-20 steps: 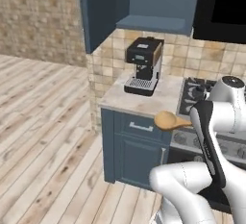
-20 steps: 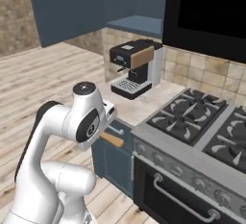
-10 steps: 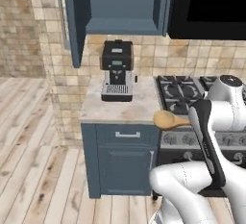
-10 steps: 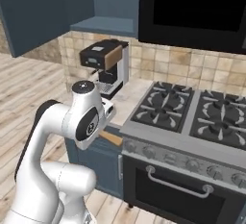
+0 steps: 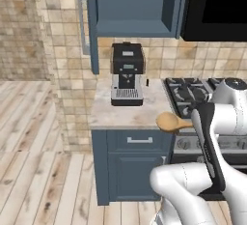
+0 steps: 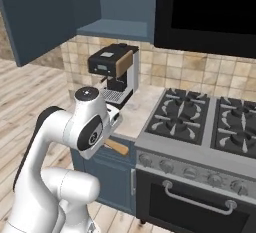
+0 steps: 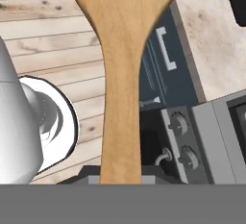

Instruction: Organize the utensils by type. Pick up the wooden spoons from the counter and place them in the open cabinet. Then pick up the metallic utensils from the counter and place them in the open drawer.

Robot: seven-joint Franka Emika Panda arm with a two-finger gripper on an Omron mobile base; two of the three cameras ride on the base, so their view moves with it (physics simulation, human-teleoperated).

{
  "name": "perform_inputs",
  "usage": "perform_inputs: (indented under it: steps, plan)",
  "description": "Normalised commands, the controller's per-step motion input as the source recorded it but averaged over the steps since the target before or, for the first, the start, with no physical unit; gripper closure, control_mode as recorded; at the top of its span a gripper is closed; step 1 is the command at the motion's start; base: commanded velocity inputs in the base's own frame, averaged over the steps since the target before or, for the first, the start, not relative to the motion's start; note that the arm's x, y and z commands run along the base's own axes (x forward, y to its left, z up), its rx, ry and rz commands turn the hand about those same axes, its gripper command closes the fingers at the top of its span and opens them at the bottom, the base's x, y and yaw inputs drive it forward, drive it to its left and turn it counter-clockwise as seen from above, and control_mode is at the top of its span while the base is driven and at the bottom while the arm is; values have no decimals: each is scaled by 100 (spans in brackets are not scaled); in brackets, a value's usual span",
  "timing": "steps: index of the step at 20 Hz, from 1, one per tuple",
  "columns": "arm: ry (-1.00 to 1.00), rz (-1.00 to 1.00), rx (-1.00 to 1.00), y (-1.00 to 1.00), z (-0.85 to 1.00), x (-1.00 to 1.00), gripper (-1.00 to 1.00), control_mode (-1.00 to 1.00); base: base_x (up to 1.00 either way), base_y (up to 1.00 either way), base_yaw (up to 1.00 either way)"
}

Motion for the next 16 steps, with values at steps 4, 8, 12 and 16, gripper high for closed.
perform_inputs:
  steps: [4,8,12,16]
  plan:
    - [0,0,0,0,0,0,100,100,45,0,0]
    - [0,0,0,0,0,0,100,100,50,13,0]
    - [0,0,0,0,0,0,100,100,51,33,-1]
    - [0,0,0,0,0,0,100,100,50,26,-3]
